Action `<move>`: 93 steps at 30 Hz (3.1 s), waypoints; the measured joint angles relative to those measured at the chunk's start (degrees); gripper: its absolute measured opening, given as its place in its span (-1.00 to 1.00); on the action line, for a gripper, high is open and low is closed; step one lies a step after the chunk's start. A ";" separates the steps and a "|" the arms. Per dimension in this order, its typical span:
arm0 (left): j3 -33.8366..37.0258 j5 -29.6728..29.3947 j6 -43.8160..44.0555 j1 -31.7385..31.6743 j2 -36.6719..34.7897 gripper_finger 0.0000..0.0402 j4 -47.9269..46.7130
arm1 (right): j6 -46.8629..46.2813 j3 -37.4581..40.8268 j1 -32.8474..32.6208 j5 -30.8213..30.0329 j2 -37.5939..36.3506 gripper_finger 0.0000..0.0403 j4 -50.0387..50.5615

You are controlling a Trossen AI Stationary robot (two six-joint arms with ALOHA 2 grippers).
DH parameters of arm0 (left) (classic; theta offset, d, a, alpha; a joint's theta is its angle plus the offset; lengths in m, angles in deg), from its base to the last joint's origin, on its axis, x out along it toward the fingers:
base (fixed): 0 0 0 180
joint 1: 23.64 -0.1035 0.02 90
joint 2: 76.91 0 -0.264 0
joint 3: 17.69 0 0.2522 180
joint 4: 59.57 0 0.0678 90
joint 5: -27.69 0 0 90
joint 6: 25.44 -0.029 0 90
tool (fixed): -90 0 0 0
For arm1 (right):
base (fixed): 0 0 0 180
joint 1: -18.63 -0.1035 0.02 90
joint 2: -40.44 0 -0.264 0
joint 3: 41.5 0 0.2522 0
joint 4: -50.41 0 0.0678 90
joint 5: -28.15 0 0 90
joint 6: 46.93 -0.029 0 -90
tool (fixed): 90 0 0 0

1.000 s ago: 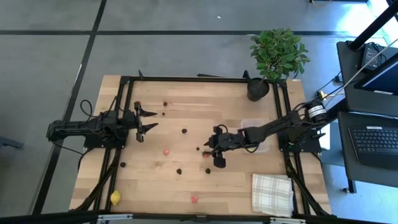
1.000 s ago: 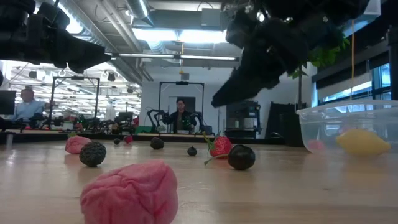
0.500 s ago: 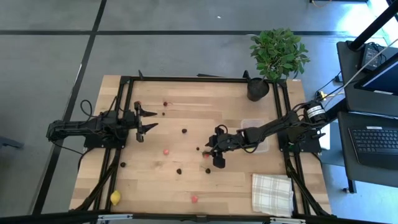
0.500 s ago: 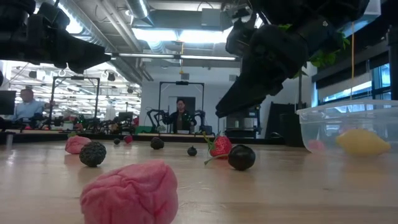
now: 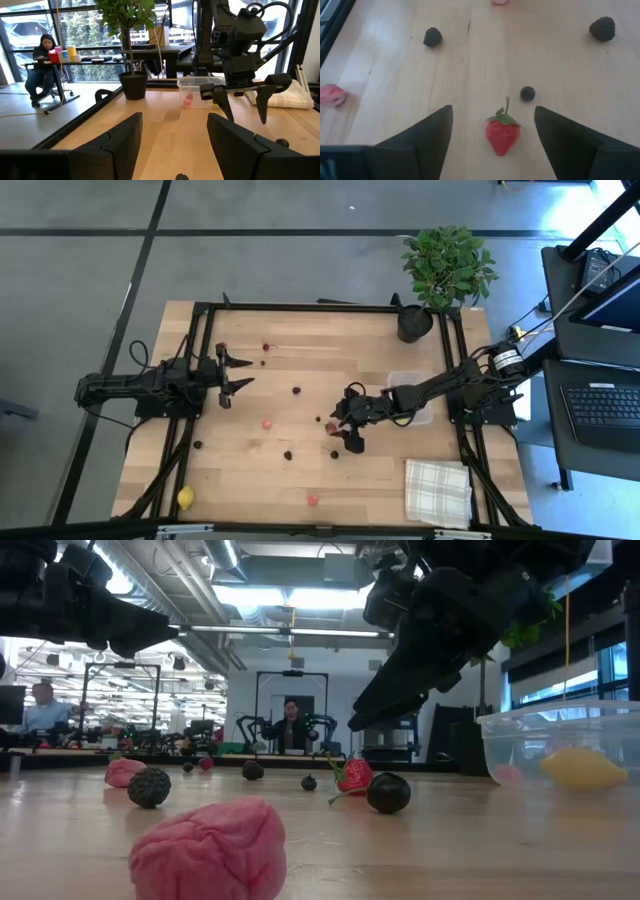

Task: Pick and placing Produce into tupperware
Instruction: Put the bottom strawberry into the transparent bin

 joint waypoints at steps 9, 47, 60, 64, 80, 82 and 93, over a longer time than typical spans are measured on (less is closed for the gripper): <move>0.00 0.00 0.00 0.02 0.00 0.08 0.02 | 2.10 0.00 0.04 -0.06 0.07 0.39 -0.01; 0.01 -0.02 -0.02 0.00 0.02 0.08 0.04 | 2.84 -0.04 -1.00 -4.58 10.03 -0.11 -4.33; 0.00 -0.02 -0.02 0.01 0.02 0.08 0.02 | 2.07 -0.08 -1.07 -4.03 10.04 -0.41 -4.54; 0.01 -0.02 -0.02 0.00 0.02 0.08 0.01 | 1.55 -0.92 -1.07 -3.92 10.14 -0.41 -3.74; 0.00 -0.02 0.02 0.00 0.02 0.08 -0.10 | 1.01 -4.81 -1.05 -6.38 -9.57 -0.40 21.13; 0.00 -0.03 0.03 0.00 0.01 0.08 -0.07 | -1.92 -4.81 -1.05 -7.90 -14.15 -0.40 27.40; 0.02 0.09 0.07 0.00 0.00 0.08 -0.09 | -25.96 -4.81 -2.63 -14.04 -34.51 -0.40 64.48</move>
